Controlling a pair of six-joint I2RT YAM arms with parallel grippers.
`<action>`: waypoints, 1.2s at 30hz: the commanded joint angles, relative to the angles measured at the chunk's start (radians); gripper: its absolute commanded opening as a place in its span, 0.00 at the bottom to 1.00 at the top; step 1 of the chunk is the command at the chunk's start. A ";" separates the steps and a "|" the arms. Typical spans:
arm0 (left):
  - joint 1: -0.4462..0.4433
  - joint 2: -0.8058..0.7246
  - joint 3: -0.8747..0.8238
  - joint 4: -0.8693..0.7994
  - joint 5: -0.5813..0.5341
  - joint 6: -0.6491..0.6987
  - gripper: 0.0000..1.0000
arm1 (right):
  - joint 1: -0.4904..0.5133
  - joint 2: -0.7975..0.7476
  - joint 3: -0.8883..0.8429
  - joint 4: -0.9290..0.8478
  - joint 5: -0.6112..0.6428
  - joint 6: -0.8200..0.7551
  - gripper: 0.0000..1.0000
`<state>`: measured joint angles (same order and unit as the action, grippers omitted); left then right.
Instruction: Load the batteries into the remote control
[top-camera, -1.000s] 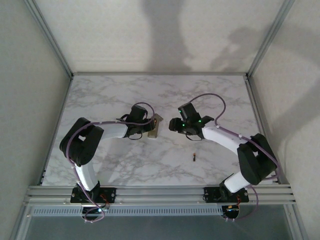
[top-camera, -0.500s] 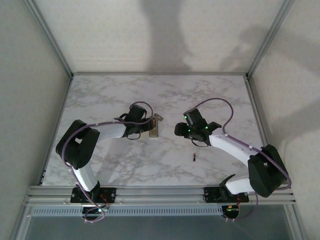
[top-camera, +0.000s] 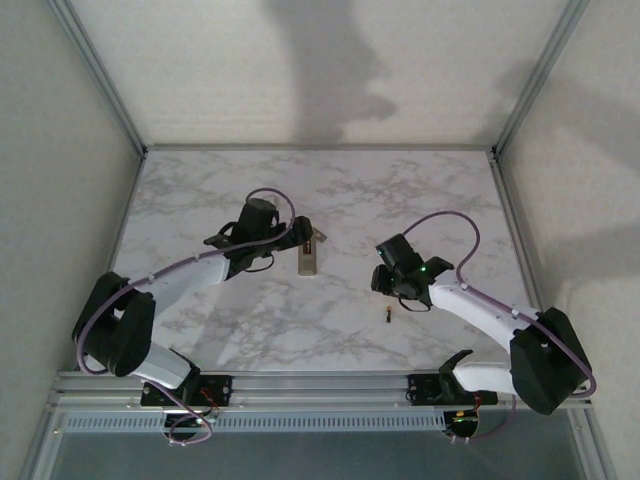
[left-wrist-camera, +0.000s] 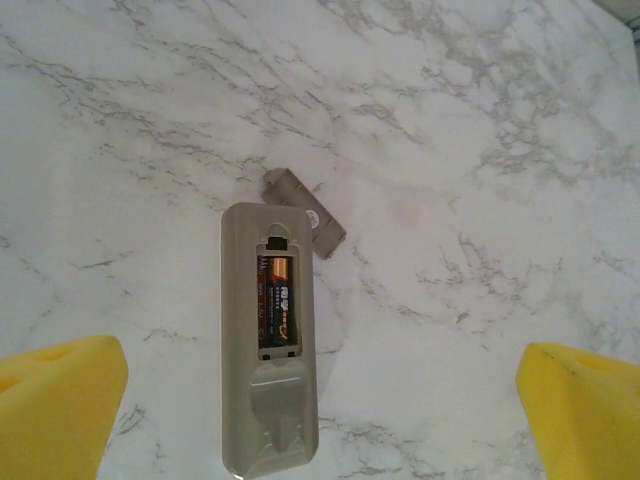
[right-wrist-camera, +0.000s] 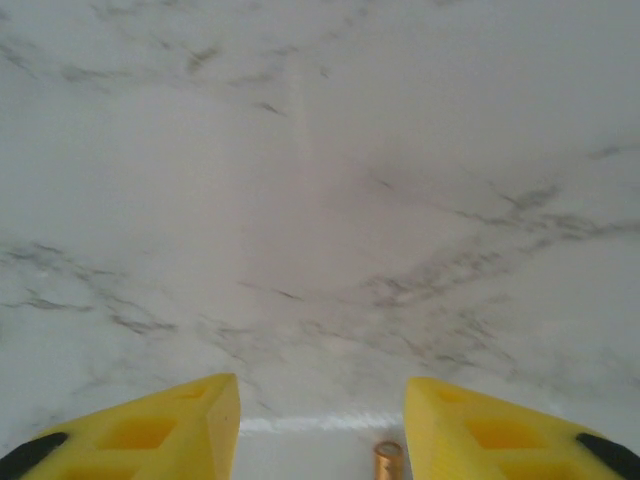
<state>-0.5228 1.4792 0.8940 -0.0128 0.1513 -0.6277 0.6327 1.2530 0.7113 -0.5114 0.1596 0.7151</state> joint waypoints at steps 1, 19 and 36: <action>0.002 -0.028 -0.032 0.020 -0.029 0.023 1.00 | -0.003 -0.019 -0.035 -0.058 0.025 0.039 0.46; -0.087 0.230 0.062 -0.006 -0.142 0.086 1.00 | -0.001 -0.029 -0.078 -0.017 -0.007 0.052 0.49; -0.091 0.533 0.358 -0.078 -0.129 0.122 0.98 | -0.002 -0.145 -0.105 -0.034 0.025 0.053 0.51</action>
<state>-0.6113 1.9865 1.2106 -0.0666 -0.0036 -0.5186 0.6327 1.1275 0.6258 -0.5320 0.1581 0.7704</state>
